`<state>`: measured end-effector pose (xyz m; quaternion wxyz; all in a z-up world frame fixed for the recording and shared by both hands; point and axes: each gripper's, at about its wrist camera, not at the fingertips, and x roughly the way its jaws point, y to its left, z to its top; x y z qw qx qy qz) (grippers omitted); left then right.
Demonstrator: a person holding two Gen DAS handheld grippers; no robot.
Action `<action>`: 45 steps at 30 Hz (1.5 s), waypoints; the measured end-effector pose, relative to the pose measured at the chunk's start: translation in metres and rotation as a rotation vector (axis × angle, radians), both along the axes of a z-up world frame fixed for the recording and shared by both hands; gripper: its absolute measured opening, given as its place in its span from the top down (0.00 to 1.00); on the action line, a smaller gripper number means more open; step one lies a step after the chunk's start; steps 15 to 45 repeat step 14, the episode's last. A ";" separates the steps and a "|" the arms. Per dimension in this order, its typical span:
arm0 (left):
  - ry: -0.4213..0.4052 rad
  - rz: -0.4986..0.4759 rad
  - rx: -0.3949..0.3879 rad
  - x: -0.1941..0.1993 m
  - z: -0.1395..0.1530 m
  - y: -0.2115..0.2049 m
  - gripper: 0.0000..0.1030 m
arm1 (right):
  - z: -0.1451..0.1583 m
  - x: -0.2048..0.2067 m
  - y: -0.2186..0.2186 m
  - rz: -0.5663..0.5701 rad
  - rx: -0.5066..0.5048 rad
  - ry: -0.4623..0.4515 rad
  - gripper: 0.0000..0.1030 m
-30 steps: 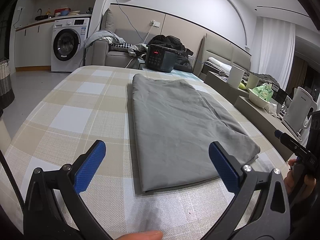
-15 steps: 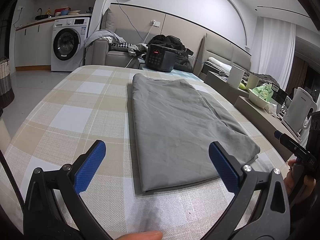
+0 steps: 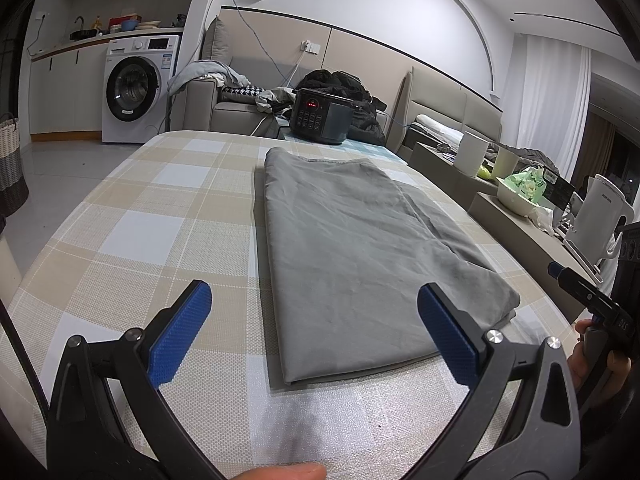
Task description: Fold small clothes
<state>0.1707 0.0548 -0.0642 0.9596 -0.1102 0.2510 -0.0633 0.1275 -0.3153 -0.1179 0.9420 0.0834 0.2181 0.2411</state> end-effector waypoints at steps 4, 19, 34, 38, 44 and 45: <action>-0.003 -0.003 -0.001 0.000 -0.001 0.000 0.01 | 0.000 0.000 0.000 0.000 0.000 0.001 0.00; -0.015 -0.005 0.004 -0.004 0.001 -0.001 0.01 | 0.000 0.000 0.000 0.000 -0.001 0.001 0.00; -0.015 -0.005 0.004 -0.004 0.001 -0.001 0.01 | 0.000 0.000 0.000 0.000 -0.001 0.001 0.00; -0.015 -0.005 0.004 -0.004 0.001 -0.001 0.01 | 0.000 0.000 0.000 0.000 -0.001 0.001 0.00; -0.015 -0.005 0.004 -0.004 0.001 -0.001 0.01 | 0.000 0.000 0.000 0.000 -0.001 0.001 0.00; -0.015 -0.005 0.004 -0.004 0.001 -0.001 0.01 | 0.000 0.000 0.000 0.000 -0.001 0.001 0.00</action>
